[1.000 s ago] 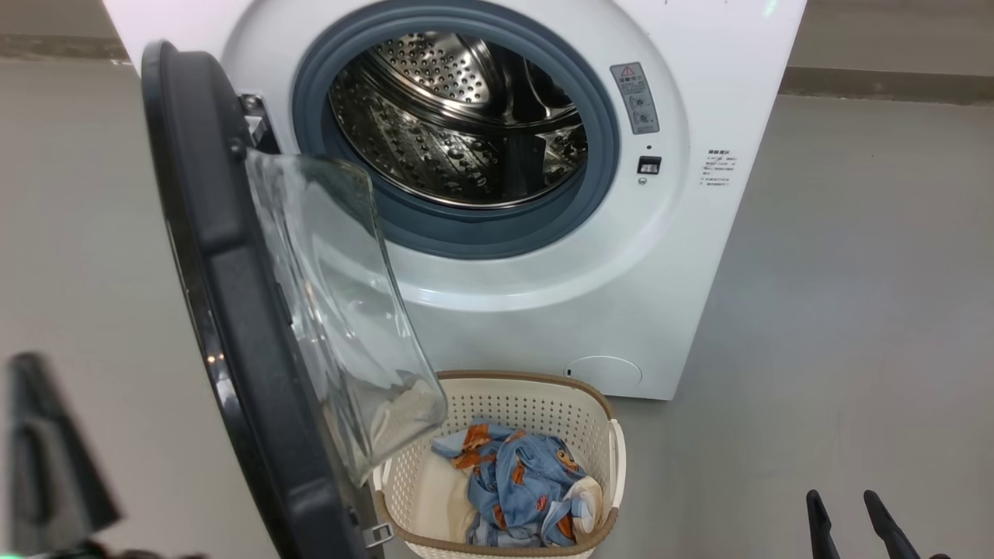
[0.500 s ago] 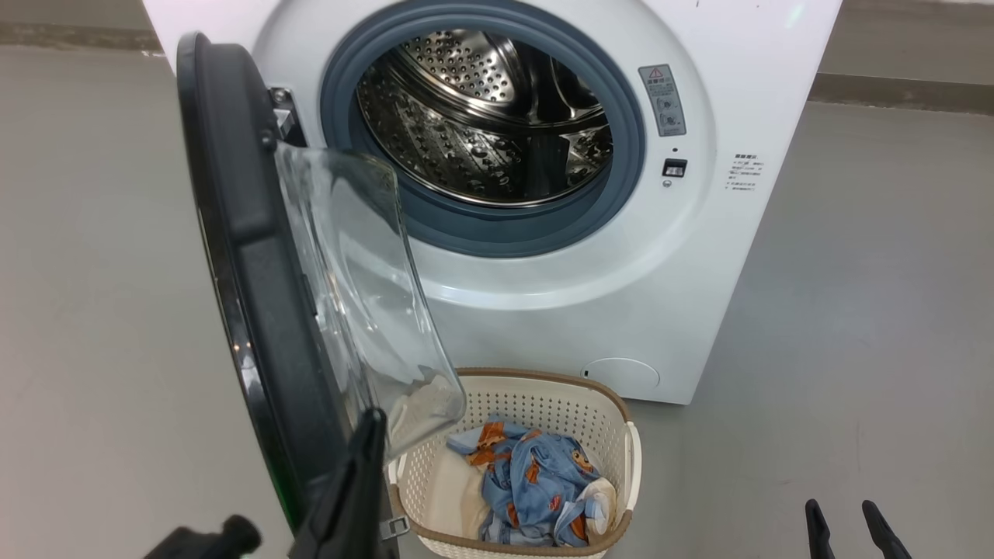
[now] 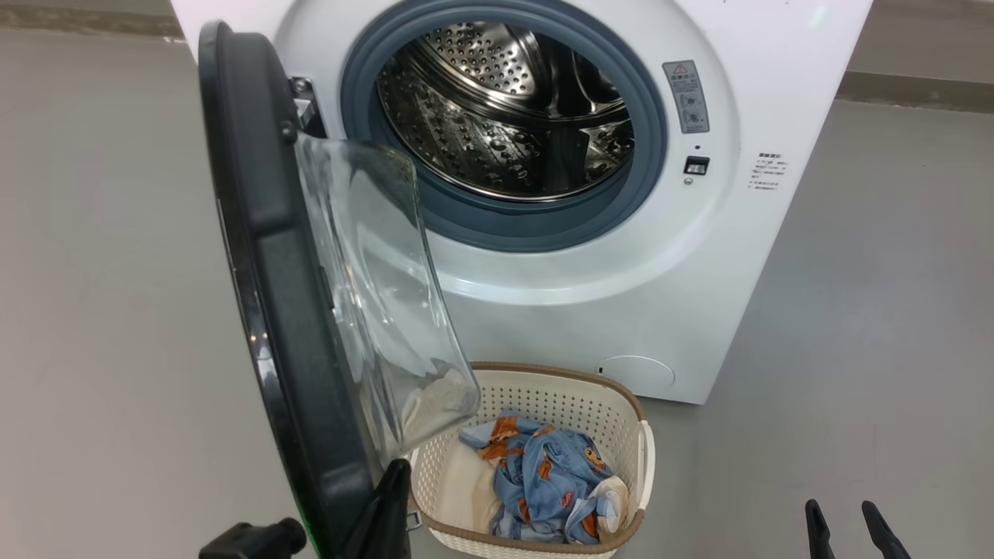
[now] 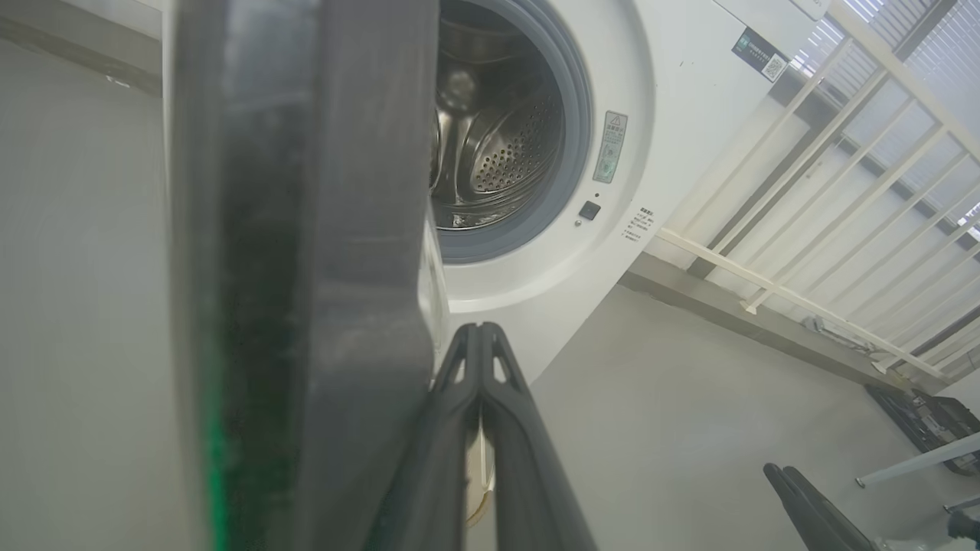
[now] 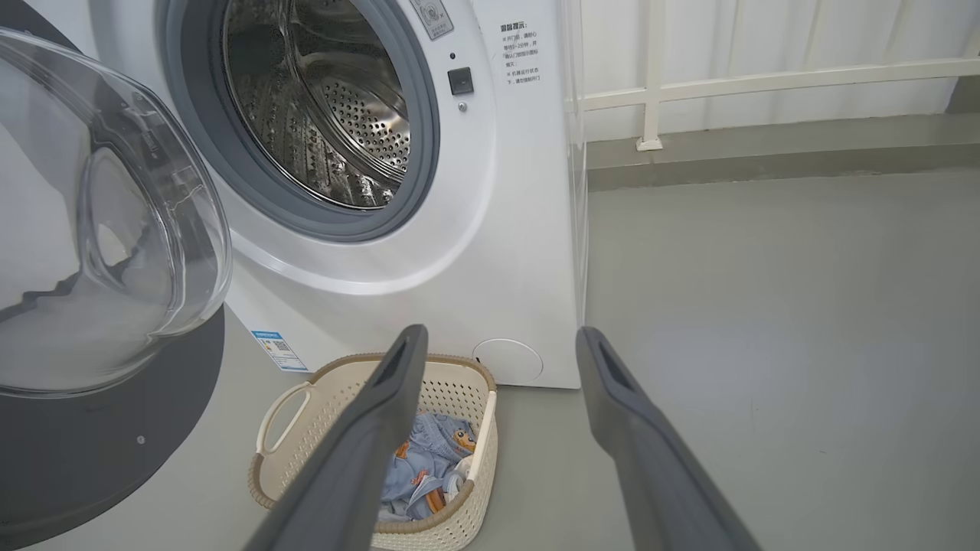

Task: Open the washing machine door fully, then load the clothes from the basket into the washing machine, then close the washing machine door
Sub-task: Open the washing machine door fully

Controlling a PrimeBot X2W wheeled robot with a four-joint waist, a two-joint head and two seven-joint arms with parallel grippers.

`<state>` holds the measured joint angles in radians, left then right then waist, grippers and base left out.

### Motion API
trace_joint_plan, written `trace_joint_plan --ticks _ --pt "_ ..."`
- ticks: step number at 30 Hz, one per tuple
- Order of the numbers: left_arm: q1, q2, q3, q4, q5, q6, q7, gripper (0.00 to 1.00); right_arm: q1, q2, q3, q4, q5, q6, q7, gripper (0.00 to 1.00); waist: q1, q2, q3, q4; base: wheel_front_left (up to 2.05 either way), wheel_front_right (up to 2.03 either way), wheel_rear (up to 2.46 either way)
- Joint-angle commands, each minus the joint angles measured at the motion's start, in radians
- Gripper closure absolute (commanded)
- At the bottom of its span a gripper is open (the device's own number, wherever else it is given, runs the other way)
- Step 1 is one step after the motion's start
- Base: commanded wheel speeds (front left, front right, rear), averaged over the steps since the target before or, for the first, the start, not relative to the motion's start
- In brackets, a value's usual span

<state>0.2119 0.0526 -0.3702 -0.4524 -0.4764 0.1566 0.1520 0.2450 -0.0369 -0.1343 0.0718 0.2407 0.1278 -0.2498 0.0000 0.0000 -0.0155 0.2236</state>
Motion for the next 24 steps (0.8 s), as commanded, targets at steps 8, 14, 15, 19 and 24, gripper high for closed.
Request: trace_joint_plan --ticks 8,14,15,19,24 --pt "-0.023 -0.002 0.064 0.004 -0.015 0.043 -0.023 1.0 -0.007 -0.013 0.031 -0.017 0.004 0.003 -0.012 0.0 0.0 0.0 -0.001 0.039 0.0 0.0 0.0" --pt "-0.033 0.0 0.094 0.014 -0.013 0.065 -0.035 1.0 -0.005 -0.013 0.042 -0.011 0.01 0.003 -0.012 0.0 0.0 0.0 -0.002 0.083 0.0 0.0 0.0" --pt "-0.033 0.0 0.1 0.015 -0.014 0.068 -0.037 1.0 -0.005 -0.013 0.043 -0.01 0.012 0.003 -0.012 0.0 0.0 0.0 -0.002 0.092 0.0 0.0 0.0" --pt "-0.041 0.003 0.139 0.03 -0.023 0.083 -0.051 1.0 -0.002 -0.013 0.049 -0.006 0.017 0.003 -0.012 0.0 0.0 0.0 0.004 0.137 0.0 0.0 0.0" --pt "-0.062 0.011 0.191 0.085 -0.038 0.087 -0.077 1.0 -0.004 -0.013 0.057 -0.001 0.015 0.003 -0.012 0.0 0.0 0.0 0.013 0.173 0.0 0.0 0.0"
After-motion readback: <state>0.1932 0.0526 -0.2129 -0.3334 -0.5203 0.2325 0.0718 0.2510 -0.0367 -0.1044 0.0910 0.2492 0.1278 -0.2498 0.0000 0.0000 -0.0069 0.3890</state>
